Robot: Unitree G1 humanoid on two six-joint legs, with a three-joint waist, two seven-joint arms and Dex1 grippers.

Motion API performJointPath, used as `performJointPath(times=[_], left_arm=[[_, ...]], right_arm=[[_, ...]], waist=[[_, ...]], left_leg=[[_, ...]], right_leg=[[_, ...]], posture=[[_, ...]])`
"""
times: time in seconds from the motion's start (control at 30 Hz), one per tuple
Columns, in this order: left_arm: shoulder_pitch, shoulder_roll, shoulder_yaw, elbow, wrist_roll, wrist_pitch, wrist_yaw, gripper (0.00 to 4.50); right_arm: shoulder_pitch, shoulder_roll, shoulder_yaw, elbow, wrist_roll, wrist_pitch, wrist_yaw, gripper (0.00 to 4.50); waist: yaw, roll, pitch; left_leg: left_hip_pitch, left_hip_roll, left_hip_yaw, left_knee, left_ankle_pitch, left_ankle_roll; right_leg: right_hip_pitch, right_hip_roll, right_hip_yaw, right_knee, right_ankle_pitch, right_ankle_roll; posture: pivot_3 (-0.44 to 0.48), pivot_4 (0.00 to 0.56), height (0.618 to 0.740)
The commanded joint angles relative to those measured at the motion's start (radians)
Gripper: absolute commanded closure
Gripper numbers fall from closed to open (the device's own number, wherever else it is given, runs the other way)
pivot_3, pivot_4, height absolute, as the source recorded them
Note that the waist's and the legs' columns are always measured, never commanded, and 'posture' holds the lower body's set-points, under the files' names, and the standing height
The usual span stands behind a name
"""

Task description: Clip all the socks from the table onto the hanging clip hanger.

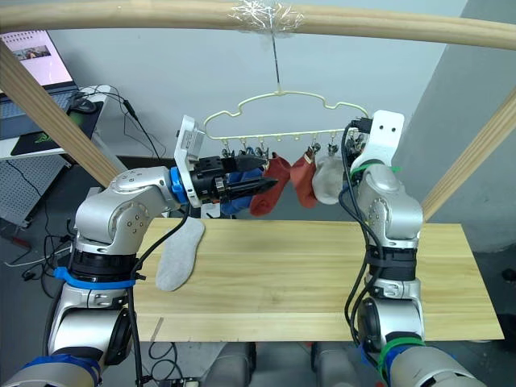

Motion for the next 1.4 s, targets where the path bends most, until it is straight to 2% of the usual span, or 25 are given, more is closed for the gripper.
performJointPath(times=[0.03, 0.33, 1.07, 1.13, 1.4], left_arm=[[0.001, 0.000, 0.005, -0.032, -0.006, -0.021, 0.006, 1.04], [0.006, -0.003, 0.002, -0.035, -0.008, -0.026, 0.016, 1.04], [0.009, -0.018, -0.011, -0.026, 0.004, -0.044, 0.027, 1.04], [0.007, -0.020, -0.012, -0.023, 0.004, -0.046, 0.027, 1.02], [0.005, -0.022, -0.014, -0.019, 0.002, -0.053, 0.030, 1.02]], right_arm=[[-0.040, 0.010, -0.017, 0.001, 0.025, -0.027, -0.001, 1.77], [-0.069, 0.042, -0.025, 0.027, 0.045, -0.023, -0.016, 1.77], [-0.032, 0.037, -0.013, -0.034, 0.034, 0.029, -0.055, 1.77], [-0.032, 0.040, -0.012, -0.037, 0.036, 0.034, -0.056, 2.13], [-0.029, 0.043, -0.011, -0.049, 0.036, 0.054, -0.059, 2.13]], waist=[[0.001, 0.000, 0.000], [0.003, 0.000, 0.000], [0.004, 0.000, 0.000], [0.004, 0.000, 0.000], [0.003, 0.000, 0.000]], left_leg=[[0.000, 0.000, 0.000, 0.000, 0.000, 0.000], [0.000, 0.000, 0.000, 0.000, 0.000, 0.000], [0.000, 0.000, 0.000, -0.001, 0.000, 0.000], [0.000, 0.000, 0.000, -0.001, 0.000, 0.000], [0.000, 0.000, 0.000, -0.001, 0.000, 0.000]], right_leg=[[0.000, 0.000, 0.000, 0.000, 0.000, 0.000], [0.000, 0.000, 0.000, 0.000, 0.000, 0.000], [0.000, 0.000, 0.000, -0.001, 0.000, 0.000], [0.000, 0.000, 0.000, -0.001, 0.000, 0.000], [0.000, 0.000, 0.000, -0.001, 0.000, 0.000]], posture=[[0.178, 0.213, 0.740], [0.180, 0.211, 0.740], [0.162, 0.211, 0.740], [0.162, 0.211, 0.740], [0.162, 0.211, 0.740]])
